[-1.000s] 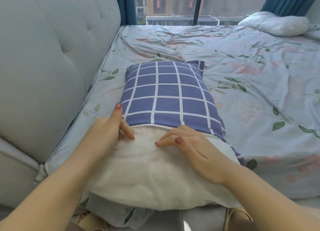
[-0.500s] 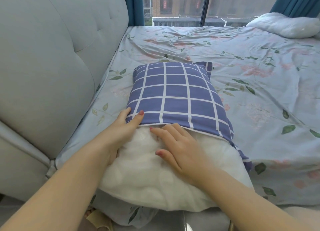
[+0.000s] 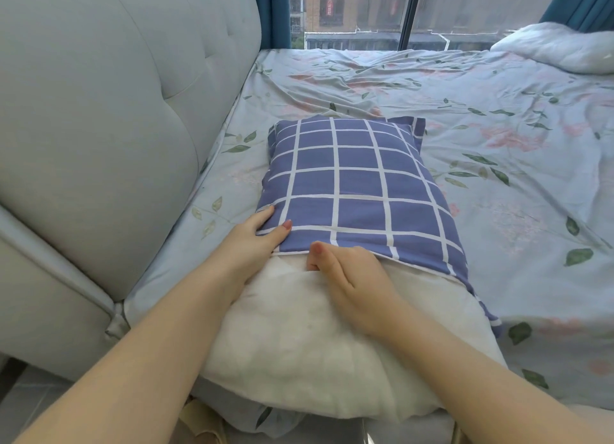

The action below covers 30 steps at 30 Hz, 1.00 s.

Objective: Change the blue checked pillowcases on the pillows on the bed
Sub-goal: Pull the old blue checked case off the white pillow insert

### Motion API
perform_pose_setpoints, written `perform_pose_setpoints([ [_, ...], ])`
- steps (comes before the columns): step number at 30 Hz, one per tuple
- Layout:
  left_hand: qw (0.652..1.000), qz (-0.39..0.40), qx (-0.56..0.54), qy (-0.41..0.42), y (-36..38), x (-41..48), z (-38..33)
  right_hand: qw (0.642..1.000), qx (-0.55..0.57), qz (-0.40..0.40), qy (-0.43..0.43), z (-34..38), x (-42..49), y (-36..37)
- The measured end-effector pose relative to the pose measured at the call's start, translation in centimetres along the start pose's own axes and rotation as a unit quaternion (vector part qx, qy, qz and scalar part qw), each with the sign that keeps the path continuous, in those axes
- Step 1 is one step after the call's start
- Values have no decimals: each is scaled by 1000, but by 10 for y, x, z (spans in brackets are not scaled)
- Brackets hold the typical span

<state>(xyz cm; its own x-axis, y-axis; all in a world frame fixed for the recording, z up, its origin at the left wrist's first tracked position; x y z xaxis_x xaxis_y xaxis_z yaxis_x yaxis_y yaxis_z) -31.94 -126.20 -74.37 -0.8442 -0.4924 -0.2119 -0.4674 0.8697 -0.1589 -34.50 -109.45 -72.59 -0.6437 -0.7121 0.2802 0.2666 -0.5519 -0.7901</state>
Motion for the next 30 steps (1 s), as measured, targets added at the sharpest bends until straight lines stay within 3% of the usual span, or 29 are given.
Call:
perform_pose_setpoints([
  [5, 996, -32, -75, 30, 1, 5, 2, 999, 35, 6, 35, -2, 2, -6],
  [12, 992, -110, -47, 48, -2, 17, 6, 993, 107, 24, 35, -2, 0, -12],
  [23, 970, -161, 121, 136, -7, 21, -14, 980, 156, 95, 82, 8, -4, -18],
  [30, 915, -201, 244, 252, -8, 28, -27, 941, 199, 223, 160, 9, -24, -27],
])
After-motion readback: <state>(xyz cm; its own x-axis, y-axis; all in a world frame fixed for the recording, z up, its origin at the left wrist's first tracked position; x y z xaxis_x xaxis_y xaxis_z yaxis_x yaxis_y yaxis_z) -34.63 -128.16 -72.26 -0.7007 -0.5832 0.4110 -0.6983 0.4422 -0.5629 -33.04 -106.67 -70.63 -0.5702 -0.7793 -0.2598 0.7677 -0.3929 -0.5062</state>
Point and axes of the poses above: each hand's wrist, its own x-axis towards the middle knuckle, its own y-axis out of the palm, z = x × y, the point moved 4 cm from there along x, towards the middle knuckle, and after that the axes turned 8 degrees about -x, right-handed, at the moved point
